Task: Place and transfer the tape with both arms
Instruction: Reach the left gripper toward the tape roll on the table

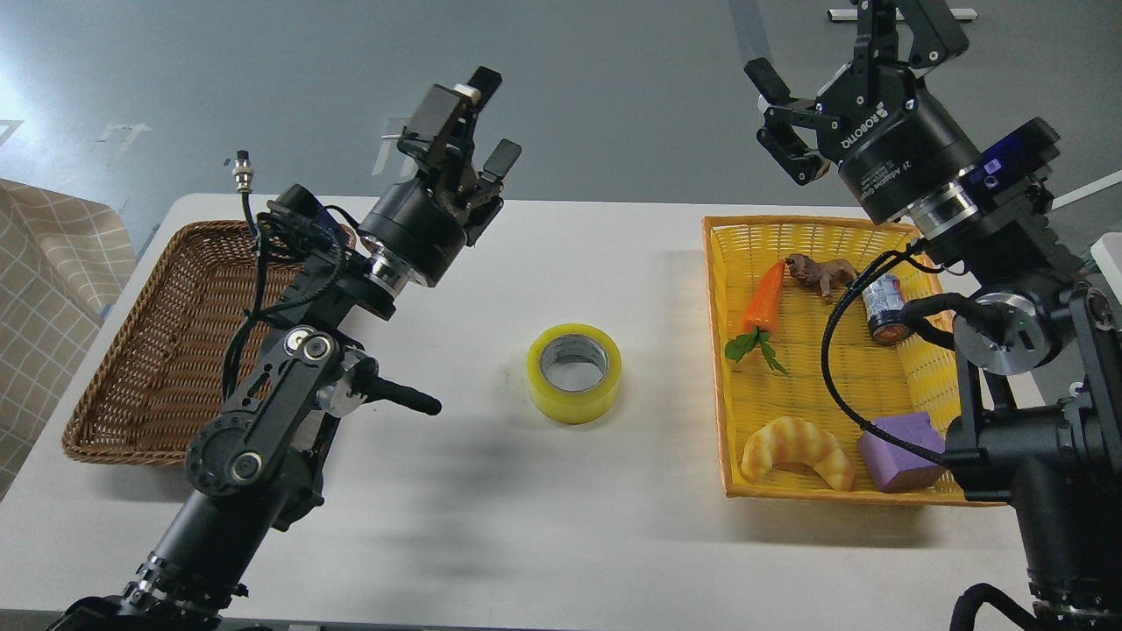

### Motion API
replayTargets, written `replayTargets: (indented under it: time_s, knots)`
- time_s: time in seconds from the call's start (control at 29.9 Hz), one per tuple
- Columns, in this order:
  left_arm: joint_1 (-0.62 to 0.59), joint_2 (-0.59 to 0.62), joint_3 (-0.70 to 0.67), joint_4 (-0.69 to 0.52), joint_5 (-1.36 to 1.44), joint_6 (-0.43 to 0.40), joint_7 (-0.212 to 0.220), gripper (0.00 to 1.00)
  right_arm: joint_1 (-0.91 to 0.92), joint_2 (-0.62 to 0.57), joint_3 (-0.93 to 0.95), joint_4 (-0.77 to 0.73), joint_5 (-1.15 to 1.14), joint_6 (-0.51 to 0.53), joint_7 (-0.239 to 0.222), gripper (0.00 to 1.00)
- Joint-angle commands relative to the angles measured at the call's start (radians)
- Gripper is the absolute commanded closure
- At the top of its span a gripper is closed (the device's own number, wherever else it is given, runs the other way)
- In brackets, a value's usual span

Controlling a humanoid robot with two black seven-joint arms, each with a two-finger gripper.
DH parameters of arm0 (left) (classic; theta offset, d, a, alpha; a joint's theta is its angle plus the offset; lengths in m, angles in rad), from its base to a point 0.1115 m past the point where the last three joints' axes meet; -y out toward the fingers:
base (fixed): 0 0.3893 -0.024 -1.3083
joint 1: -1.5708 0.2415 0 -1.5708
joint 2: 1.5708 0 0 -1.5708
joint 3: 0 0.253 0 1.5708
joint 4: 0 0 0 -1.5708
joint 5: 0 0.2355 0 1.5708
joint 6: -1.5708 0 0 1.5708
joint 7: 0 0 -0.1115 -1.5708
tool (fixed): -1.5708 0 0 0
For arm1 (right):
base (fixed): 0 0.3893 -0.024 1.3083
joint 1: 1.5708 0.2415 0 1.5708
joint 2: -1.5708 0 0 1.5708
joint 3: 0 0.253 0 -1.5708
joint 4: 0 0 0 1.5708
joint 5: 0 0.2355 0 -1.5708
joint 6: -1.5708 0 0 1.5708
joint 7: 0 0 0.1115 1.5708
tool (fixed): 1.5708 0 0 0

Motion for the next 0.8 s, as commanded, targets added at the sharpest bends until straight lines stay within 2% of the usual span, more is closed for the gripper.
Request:
replayTargets:
  time_s: [0.0, 0.1, 0.13, 0.2, 0.43, 0.54, 0.77]
  knots:
    - [-0.013, 0.029, 0.051, 0.037, 0.232, 0.023, -0.025, 0.02, 0.003, 0.000, -0.002, -0.001, 0.000, 0.000, -0.002, 0.00]
    - [-0.027, 0.060, 0.126, 0.069, 0.519, 0.095, -0.030, 0.02, 0.004, 0.000, -0.008, 0.002, 0.000, 0.000, -0.008, 0.00]
    - [-0.038, 0.071, 0.152, 0.085, 0.631, 0.150, -0.030, 0.02, 0.003, 0.000, -0.008, 0.007, 0.000, 0.000, -0.010, 0.00]
    - [-0.039, 0.083, 0.195, 0.109, 0.735, 0.198, -0.030, 0.02, 0.003, 0.000, -0.007, 0.010, 0.000, 0.000, -0.010, 0.00]
    - [-0.027, 0.207, 0.340, 0.116, 0.740, 0.226, -0.027, 0.02, 0.000, 0.000, -0.005, 0.015, 0.000, -0.002, -0.010, 0.00]
    - [-0.039, 0.282, 0.447, 0.116, 0.740, 0.255, -0.028, 0.02, 0.000, 0.000, -0.005, 0.015, 0.000, -0.003, -0.010, 0.00]
    - [-0.070, 0.312, 0.496, 0.178, 0.740, 0.272, -0.022, 0.02, -0.014, 0.000, -0.005, 0.016, 0.000, -0.006, -0.010, 0.00]
